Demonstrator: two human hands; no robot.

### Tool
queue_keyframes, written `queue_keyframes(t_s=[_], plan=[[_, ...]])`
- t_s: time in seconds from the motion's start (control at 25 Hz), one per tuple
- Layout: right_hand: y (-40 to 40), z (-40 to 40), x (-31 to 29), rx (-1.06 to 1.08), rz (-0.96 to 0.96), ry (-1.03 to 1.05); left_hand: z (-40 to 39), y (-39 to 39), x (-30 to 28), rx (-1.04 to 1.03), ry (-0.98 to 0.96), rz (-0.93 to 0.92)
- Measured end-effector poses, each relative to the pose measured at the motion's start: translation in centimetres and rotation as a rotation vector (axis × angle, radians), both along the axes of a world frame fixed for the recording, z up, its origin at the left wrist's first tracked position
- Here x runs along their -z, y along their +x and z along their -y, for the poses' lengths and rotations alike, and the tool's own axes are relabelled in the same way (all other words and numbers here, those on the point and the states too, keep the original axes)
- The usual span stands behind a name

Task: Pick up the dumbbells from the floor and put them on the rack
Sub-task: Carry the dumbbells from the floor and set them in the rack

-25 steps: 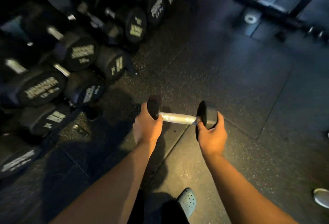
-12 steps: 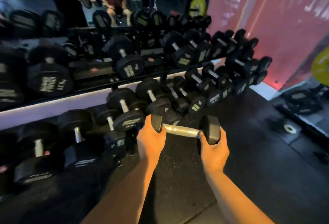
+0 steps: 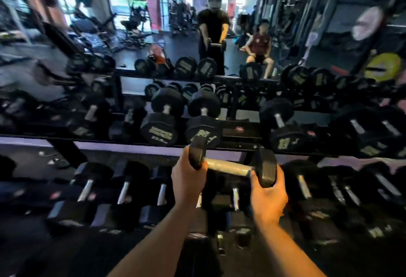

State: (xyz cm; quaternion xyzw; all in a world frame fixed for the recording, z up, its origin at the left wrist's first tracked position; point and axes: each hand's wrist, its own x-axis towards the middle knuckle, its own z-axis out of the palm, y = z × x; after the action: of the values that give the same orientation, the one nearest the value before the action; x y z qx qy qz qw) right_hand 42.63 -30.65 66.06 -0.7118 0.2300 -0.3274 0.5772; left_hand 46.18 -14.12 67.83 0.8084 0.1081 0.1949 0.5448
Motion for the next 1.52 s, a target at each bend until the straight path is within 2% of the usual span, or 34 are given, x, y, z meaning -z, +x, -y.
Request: queue_keyframes(t_s=[0.24, 0.44, 0.8, 1.16, 1.52], plan=[[11.9, -13.1, -1.9, -0.274, 0.055, 0.006, -13.5, 7.2, -2.0, -0.265, 0.009, 0.092], [23.0, -22.9, -3.0, -0.513, 0.194, -0.058, -22.5, 14.7, -3.3, -0.466, -0.027, 0.198], [37.3, -38.3, -5.0, -0.805, 0.253, -0.115, -35.5, 23.7, -4.8, -0.761, -0.076, 0.221], [48.3, -54.6, -4.7, -0.994, 0.273, -0.214, -49.5, 32.0, -2.9, -0.946, -0.154, 0.241], [59.1, -70.8, -3.9, -1.082, 0.227, -0.323, -64.6, 41.9, -0.7, -1.054, -0.256, 0.195]])
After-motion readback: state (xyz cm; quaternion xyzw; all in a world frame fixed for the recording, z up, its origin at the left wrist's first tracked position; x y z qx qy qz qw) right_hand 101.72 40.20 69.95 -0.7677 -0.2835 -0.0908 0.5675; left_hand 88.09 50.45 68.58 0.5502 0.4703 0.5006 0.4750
